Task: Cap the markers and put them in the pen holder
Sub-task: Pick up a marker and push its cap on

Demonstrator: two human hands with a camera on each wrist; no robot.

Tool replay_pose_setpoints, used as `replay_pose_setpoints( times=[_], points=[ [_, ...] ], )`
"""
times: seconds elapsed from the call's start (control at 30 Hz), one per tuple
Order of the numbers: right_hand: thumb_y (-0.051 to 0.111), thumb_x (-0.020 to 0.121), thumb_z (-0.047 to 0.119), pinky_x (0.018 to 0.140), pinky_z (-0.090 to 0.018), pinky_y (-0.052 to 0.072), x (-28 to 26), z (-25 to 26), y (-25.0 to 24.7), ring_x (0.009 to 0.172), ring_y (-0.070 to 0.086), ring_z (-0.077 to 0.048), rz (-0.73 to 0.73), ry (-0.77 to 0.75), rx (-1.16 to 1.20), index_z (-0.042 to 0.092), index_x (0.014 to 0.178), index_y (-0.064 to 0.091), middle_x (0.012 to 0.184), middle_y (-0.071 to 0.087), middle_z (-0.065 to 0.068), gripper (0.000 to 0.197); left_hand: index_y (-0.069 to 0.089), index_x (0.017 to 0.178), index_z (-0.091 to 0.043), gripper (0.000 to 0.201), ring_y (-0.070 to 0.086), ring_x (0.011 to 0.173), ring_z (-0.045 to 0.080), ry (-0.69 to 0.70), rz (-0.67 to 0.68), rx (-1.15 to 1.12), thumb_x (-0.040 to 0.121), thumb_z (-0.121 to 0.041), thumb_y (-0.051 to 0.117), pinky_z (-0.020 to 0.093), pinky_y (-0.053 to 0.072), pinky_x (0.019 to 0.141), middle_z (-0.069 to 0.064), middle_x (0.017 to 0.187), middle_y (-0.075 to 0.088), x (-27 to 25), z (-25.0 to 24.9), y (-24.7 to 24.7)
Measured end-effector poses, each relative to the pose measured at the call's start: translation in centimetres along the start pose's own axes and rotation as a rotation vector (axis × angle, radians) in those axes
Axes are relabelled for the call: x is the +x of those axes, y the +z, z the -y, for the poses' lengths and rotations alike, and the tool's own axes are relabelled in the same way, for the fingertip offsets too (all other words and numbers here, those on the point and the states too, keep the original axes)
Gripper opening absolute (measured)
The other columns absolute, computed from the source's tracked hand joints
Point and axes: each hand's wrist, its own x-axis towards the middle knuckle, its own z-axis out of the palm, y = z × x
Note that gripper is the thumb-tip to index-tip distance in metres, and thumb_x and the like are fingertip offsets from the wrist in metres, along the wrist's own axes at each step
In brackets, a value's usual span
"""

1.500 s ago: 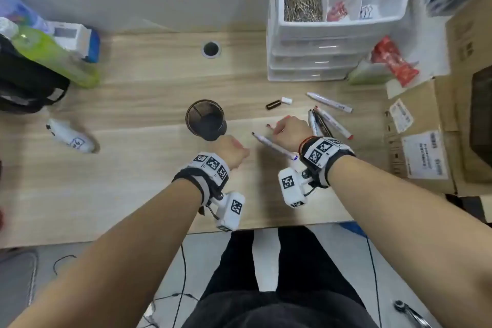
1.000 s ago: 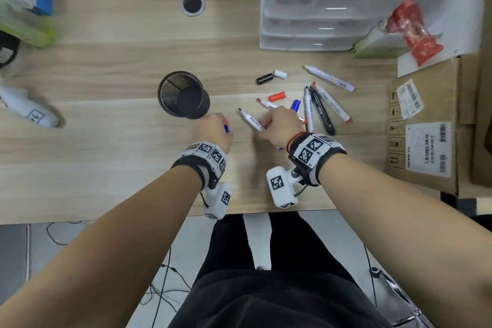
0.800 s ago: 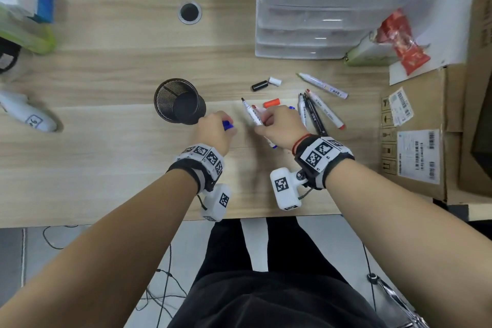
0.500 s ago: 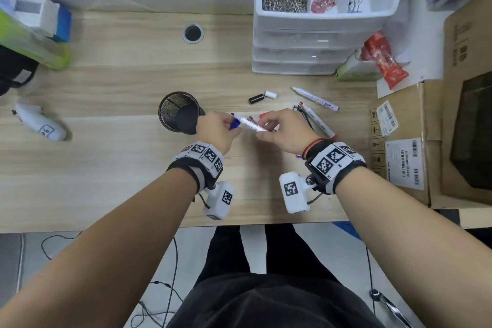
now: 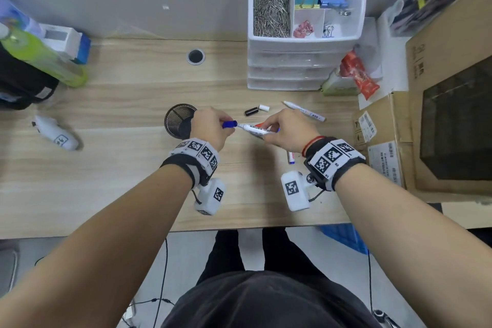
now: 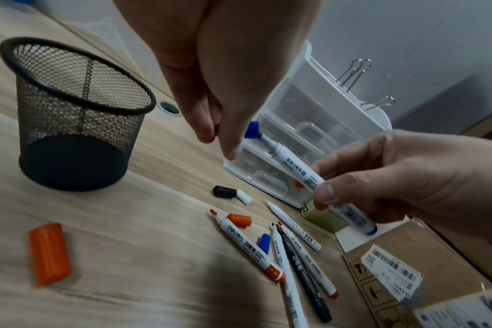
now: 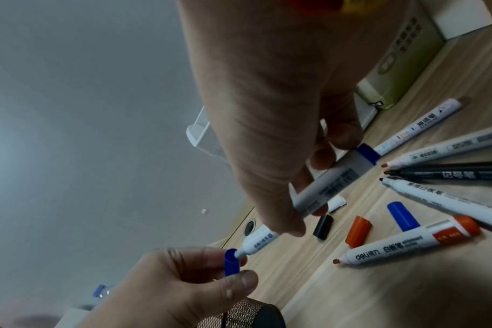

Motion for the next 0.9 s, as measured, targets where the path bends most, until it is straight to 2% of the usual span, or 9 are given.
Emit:
replay_pose_setpoints(
  times=[0.07, 0.17, 0.27, 0.33, 0.47, 0.57, 0.67, 0.77, 0.9],
  points=[
    [0.068, 0.082, 0.034, 0.064, -0.024, 0.038, -0.2, 0.4, -0.3, 0.078, 0.057, -0.013, -0.007, -0.022, -0.076, 0.036, 0.105, 0.076, 0.090, 0.071, 0.008, 0.024, 0.079, 0.092, -0.017, 0.016, 0.065, 0.085, 0.026, 0.045, 0.013, 0.081, 0.077, -0.017, 0.077, 0.032, 0.049, 0.076, 0.008, 0.086, 0.074, -0.1, -0.2, -0.4],
    [0.065, 0.083, 0.041, 0.062, -0.026, 0.041, -0.4, 1.0, -0.7, 0.078, 0.059, -0.016, -0.025, -0.056, -0.154, 0.038, 0.105, 0.076, 0.090, 0.072, 0.008, 0.024, 0.079, 0.090, -0.018, 0.014, 0.062, 0.084, 0.029, 0.084, 0.033, 0.188, 0.078, -0.014, 0.074, 0.029, 0.041, 0.071, 0.008, 0.084, 0.071, -0.1, -0.4, -1.0],
    [0.063, 0.085, 0.043, 0.053, -0.026, 0.039, -0.4, 1.5, -1.2, 0.075, 0.064, -0.020, -0.008, -0.086, -0.151, 0.039, 0.102, 0.076, 0.072, 0.067, 0.009, 0.022, 0.079, 0.089, -0.020, 0.015, 0.063, 0.085, 0.030, 0.081, 0.052, 0.229, 0.077, -0.013, 0.074, 0.031, 0.045, 0.071, 0.008, 0.083, 0.071, 0.0, -0.6, -1.5],
    [0.063, 0.087, 0.043, 0.054, -0.028, 0.038, -0.5, 2.0, -1.4, 0.073, 0.063, -0.020, -0.005, -0.100, -0.175, 0.038, 0.106, 0.075, 0.064, 0.061, 0.010, 0.023, 0.079, 0.092, -0.020, 0.014, 0.063, 0.087, 0.030, 0.098, 0.062, 0.265, 0.079, -0.015, 0.074, 0.031, 0.043, 0.072, 0.008, 0.086, 0.071, -0.1, -1.0, -1.6],
    [0.061, 0.089, 0.041, 0.066, -0.028, 0.036, -0.2, 2.6, -1.7, 0.093, 0.062, -0.022, -0.004, -0.112, -0.233, 0.040, 0.114, 0.073, 0.092, 0.068, 0.007, 0.027, 0.079, 0.091, -0.019, 0.014, 0.062, 0.084, 0.028, 0.120, 0.044, 0.250, 0.079, -0.014, 0.074, 0.030, 0.041, 0.069, 0.008, 0.082, 0.071, -0.1, -1.4, -1.9],
    [0.061, 0.088, 0.036, 0.065, -0.030, 0.040, 0.1, 2.7, -1.9, 0.084, 0.060, -0.023, 0.025, -0.099, -0.210, 0.039, 0.109, 0.074, 0.083, 0.065, 0.004, 0.025, 0.079, 0.092, -0.017, 0.014, 0.061, 0.084, 0.027, 0.139, 0.029, 0.233, 0.079, -0.014, 0.074, 0.029, 0.040, 0.069, 0.008, 0.083, 0.071, 0.1, -1.6, -2.2],
    [0.060, 0.090, 0.031, 0.067, -0.034, 0.048, 0.4, 2.6, -1.9, 0.078, 0.063, -0.024, 0.043, -0.110, -0.139, 0.034, 0.102, 0.075, 0.080, 0.068, -0.001, 0.020, 0.079, 0.093, -0.017, 0.015, 0.057, 0.080, 0.024, 0.163, 0.025, 0.227, 0.079, -0.014, 0.074, 0.030, 0.039, 0.069, 0.008, 0.085, 0.071, 0.1, -1.9, -2.5],
    [0.061, 0.095, 0.032, 0.067, -0.029, 0.045, 0.7, 2.0, -1.9, 0.067, 0.058, -0.009, 0.038, -0.135, -0.018, 0.037, 0.116, 0.072, 0.085, 0.073, 0.004, 0.024, 0.079, 0.092, -0.021, 0.015, 0.060, 0.080, 0.023, 0.142, 0.018, 0.166, 0.078, -0.021, 0.077, 0.029, 0.043, 0.070, 0.003, 0.078, 0.069, 0.5, -1.9, -2.7],
    [0.061, 0.095, 0.030, 0.074, -0.032, 0.052, 1.2, 1.9, -1.9, 0.069, 0.057, -0.011, 0.004, -0.158, -0.017, 0.035, 0.120, 0.070, 0.091, 0.075, 0.004, 0.027, 0.079, 0.093, -0.021, 0.015, 0.059, 0.078, 0.023, 0.180, 0.013, 0.157, 0.078, -0.023, 0.077, 0.028, 0.041, 0.068, 0.004, 0.077, 0.070, 0.6, -2.4, -3.0]
  ],
)
